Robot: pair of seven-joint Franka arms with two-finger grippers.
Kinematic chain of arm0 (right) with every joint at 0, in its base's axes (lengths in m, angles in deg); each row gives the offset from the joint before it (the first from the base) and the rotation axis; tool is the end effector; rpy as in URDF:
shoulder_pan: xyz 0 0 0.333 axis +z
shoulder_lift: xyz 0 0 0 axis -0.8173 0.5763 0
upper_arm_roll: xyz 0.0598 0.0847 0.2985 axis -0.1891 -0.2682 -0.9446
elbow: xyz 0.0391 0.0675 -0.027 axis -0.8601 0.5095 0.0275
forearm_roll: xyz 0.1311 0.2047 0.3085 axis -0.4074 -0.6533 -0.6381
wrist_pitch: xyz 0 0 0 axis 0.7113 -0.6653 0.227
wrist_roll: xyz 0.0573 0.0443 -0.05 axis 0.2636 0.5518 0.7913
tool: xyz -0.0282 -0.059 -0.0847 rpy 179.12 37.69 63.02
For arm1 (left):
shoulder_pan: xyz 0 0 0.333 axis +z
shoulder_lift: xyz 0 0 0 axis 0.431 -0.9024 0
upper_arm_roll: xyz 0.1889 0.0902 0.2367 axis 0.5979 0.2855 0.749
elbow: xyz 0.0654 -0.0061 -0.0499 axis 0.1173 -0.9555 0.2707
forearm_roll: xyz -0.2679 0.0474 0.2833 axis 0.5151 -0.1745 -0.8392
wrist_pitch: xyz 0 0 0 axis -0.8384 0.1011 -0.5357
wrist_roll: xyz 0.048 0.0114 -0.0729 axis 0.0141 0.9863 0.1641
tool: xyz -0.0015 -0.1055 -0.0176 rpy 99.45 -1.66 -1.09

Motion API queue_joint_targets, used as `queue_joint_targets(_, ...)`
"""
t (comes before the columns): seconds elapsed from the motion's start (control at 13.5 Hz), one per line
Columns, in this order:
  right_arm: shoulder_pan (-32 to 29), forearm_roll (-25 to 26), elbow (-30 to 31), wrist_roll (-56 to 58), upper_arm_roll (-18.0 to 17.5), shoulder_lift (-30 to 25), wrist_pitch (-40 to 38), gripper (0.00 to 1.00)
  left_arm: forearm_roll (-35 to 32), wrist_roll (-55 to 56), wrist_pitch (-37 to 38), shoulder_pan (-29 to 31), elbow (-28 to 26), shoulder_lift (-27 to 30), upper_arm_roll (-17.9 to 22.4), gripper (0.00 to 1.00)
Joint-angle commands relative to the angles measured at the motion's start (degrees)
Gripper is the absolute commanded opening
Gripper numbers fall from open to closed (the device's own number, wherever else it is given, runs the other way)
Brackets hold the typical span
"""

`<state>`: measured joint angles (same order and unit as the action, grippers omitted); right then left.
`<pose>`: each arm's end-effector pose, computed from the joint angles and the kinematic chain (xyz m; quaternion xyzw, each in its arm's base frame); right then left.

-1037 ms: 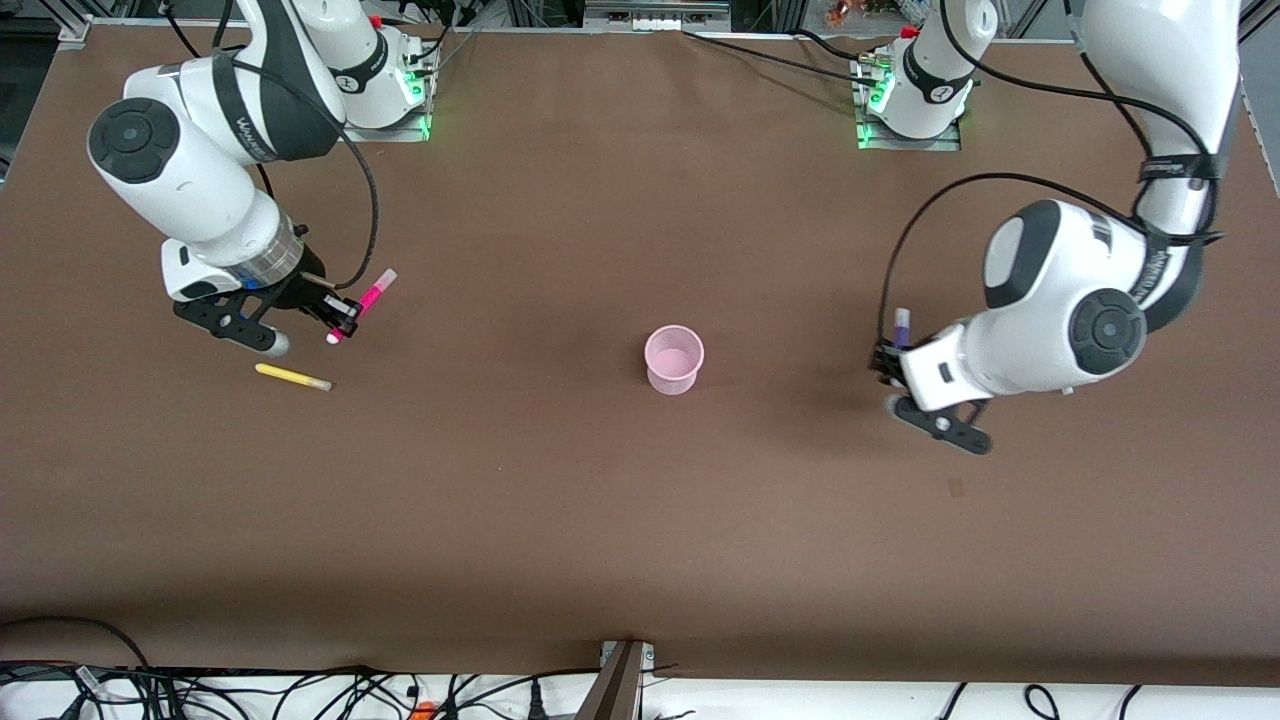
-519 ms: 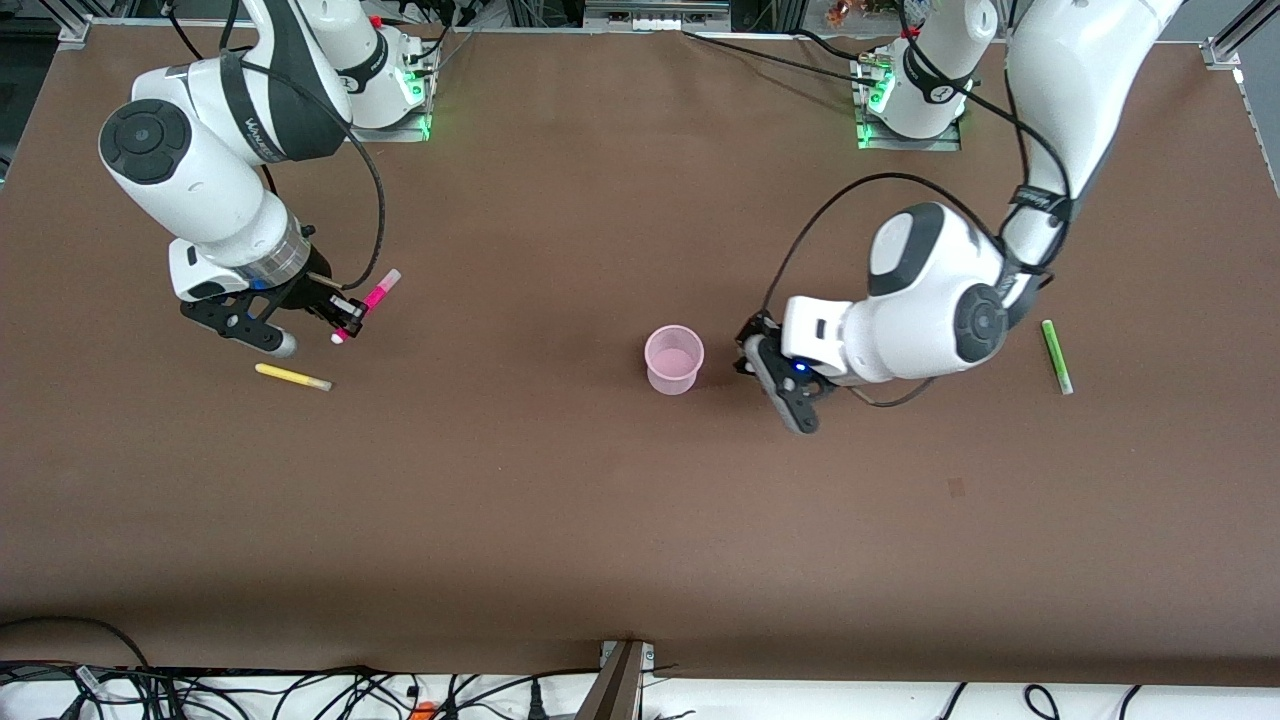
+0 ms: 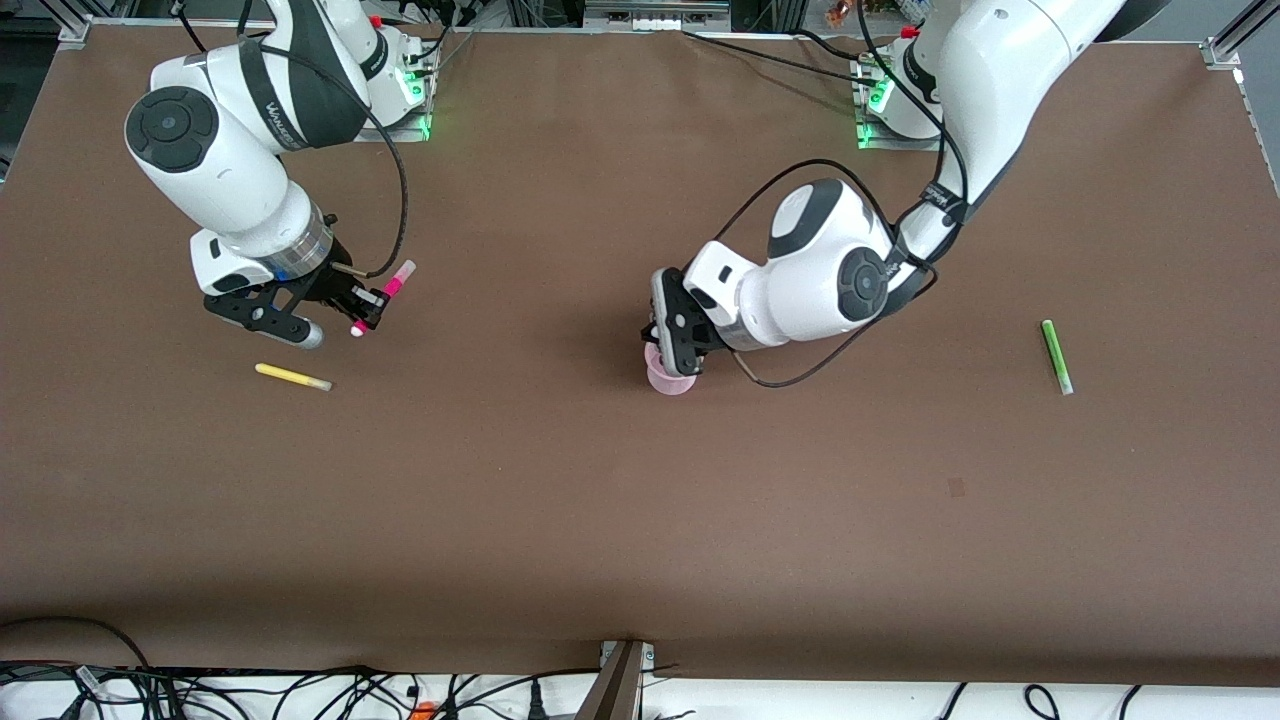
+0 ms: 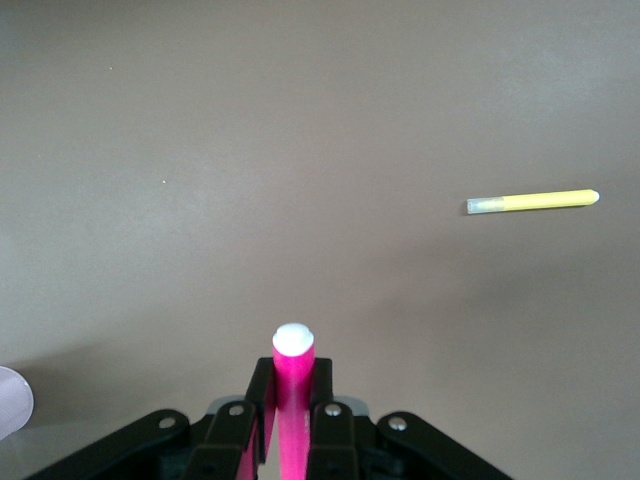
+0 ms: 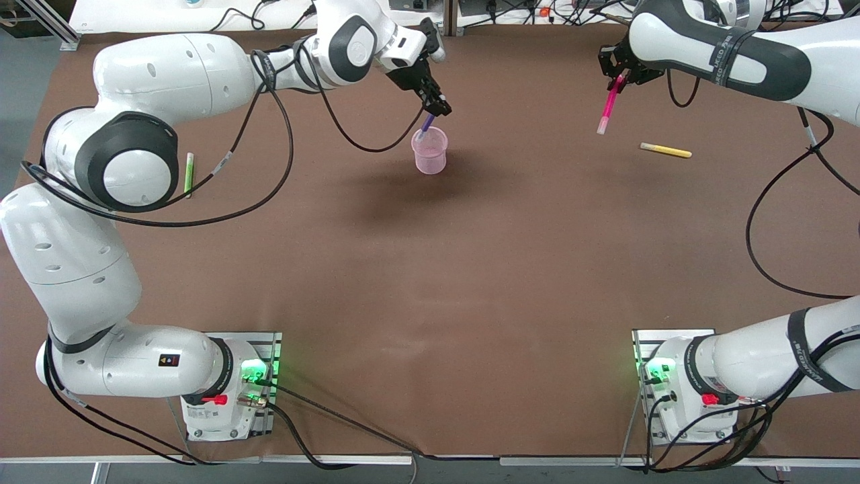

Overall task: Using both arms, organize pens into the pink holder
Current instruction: 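Carry the purple marker to the pink cup with the left gripper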

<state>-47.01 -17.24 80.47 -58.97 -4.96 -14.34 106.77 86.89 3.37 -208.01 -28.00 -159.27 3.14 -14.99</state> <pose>0.5576 0.1729 0.4427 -0.9844 0.1726 -0.0324 0.0083 0.5843 -0.4103 0.3390 0.7426 -0.5880 0.1449 0.2860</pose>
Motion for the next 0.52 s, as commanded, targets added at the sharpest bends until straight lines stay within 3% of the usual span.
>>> queue_joint_targets(0.0,0.19,1.21,-0.97,-1.23,0.02,0.11,-1.17,0.00,1.43,-8.02,-5.08,-0.42,0.66,-2.68,-0.18,0.00)
queue_joint_targets(0.22,0.11,1.21,-0.97,-1.23,0.11,0.28,-1.17,0.00,1.08,-9.09,-6.24,-0.78,0.49,-3.30,-0.09,0.00)
queue_joint_targets(0.3,0.11,1.21,-0.97,-1.23,0.11,0.28,-1.17,0.00,1.52,-9.00,-6.41,-0.86,0.40,-3.47,-0.09,0.45)
queue_joint_targets(0.37,0.11,1.29,-0.97,-1.23,0.11,0.28,-1.17,0.00,1.43,-9.18,-6.42,-0.87,0.22,-3.65,-0.09,0.99)
queue_joint_targets(0.44,0.11,1.30,-0.97,-1.23,0.11,0.28,-1.17,0.00,1.43,-9.18,-6.07,-0.78,-0.04,-3.39,-0.18,1.00)
